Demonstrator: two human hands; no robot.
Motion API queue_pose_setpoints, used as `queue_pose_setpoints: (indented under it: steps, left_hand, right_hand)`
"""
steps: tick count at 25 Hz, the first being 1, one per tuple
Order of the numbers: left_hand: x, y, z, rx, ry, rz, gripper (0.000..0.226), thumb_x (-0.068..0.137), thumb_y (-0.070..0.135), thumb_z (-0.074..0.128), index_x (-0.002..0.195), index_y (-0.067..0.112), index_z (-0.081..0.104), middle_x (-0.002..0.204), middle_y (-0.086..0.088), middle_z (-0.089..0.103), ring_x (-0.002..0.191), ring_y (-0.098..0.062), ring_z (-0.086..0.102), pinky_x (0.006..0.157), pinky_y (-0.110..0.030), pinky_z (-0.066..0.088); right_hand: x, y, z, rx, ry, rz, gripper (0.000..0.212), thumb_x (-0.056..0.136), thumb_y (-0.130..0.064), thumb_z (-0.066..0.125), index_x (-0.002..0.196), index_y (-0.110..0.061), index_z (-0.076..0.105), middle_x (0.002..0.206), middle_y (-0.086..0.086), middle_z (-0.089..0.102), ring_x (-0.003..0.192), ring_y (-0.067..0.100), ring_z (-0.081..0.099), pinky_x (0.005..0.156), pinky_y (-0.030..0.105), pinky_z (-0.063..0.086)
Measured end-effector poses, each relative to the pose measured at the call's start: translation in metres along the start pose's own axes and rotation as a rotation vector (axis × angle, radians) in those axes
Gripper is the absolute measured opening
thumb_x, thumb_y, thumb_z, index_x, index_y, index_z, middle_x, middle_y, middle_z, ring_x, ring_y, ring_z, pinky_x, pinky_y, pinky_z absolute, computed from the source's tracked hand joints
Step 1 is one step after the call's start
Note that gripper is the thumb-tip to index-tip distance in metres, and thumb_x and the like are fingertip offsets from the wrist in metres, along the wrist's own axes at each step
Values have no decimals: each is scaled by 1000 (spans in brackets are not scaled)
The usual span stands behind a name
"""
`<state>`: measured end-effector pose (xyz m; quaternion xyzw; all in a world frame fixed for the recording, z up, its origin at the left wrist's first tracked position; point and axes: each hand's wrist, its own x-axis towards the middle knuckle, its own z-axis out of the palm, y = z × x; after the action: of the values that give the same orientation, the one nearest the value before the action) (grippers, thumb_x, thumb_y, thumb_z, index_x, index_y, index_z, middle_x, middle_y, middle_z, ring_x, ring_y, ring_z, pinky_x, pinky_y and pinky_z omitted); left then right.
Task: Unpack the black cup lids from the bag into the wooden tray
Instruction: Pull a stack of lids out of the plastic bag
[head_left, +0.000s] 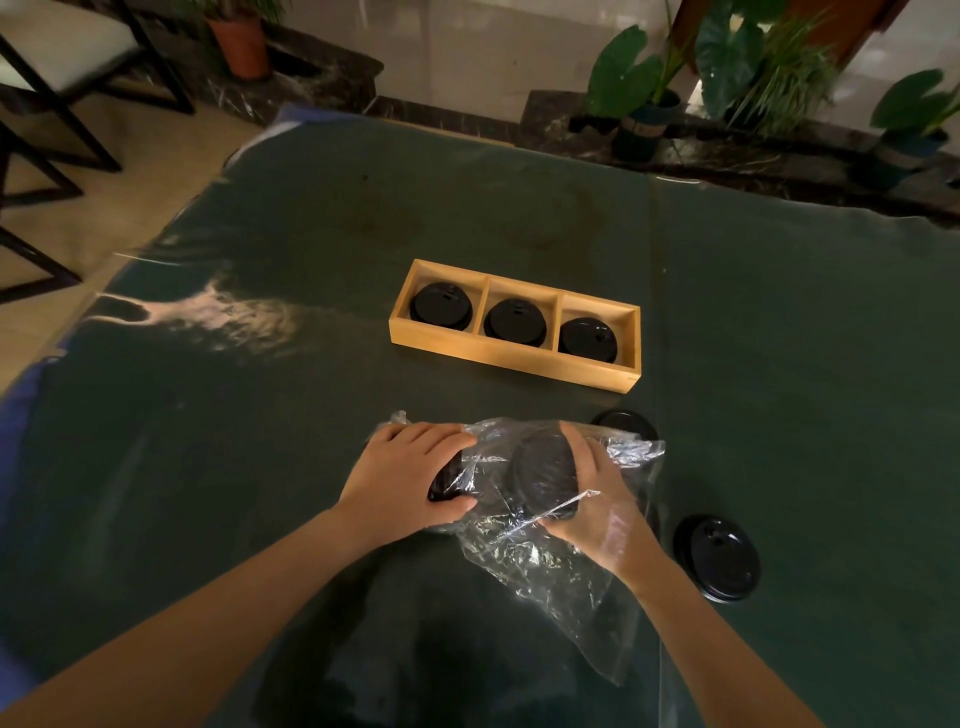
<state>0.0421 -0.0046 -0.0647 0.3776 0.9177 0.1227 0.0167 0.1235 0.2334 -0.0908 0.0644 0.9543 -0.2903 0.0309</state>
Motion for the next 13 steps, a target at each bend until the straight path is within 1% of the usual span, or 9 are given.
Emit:
queue_pose_setpoints:
  steps: [3,5,7,9,11,12,13]
  left_hand:
    - [0,-1,-1,4,6,-2,62,75,65,47,124,28,49,128,7,57,112,-14,54,94,-39,41]
    - [0,-1,-1,0,6,1,61,75,64,49,124,28,50,127,7,57,112,-14,55,94,-39,41]
    - [-1,0,0,-4,5,2,61,75,64,49,124,28,50,127,7,58,112,-14,55,95,-39,41]
    - [-1,0,-1,-12,4,5,61,75,65,48,124,28,50,127,8,58,112,-13,55,96,-39,40]
    - [-1,0,-1,-23,-2,3,61,75,65,48,124,28,50,128,7,57,113,-13,54,97,-39,39]
    - [-2,0,-2,-29,-9,0,61,75,65,48,124,29,49,128,8,57,113,-13,54,97,-39,38]
    - [-2,0,-2,-36,-15,-5,61,75,66,48,124,30,49,128,8,56,114,-13,53,97,-39,38]
  right_hand:
    - [-5,-4,-17,145,-14,-13,109,58,-35,85,143,-31,16,135,0,37,122,13,39,104,29,36]
    - [-14,-5,-29,189,-41,-15,105,59,-37,84,141,-37,17,134,-5,37,121,8,38,102,26,35]
    - [-27,-2,-40,221,-64,12,107,58,-33,86,141,-39,17,134,-9,37,122,5,40,100,24,36]
    - [-43,6,-54,210,-54,46,109,57,-28,87,141,-39,19,134,-11,38,122,5,41,100,23,37]
    - [-58,17,-71,146,-22,66,106,54,-28,87,138,-40,24,132,-15,41,122,4,42,97,20,36]
    - [-66,22,-81,131,-11,82,104,51,-28,88,135,-43,28,131,-17,43,120,4,43,95,17,37]
    - [-72,26,-91,128,7,99,103,48,-26,90,130,-46,32,128,-17,46,118,3,46,92,9,37]
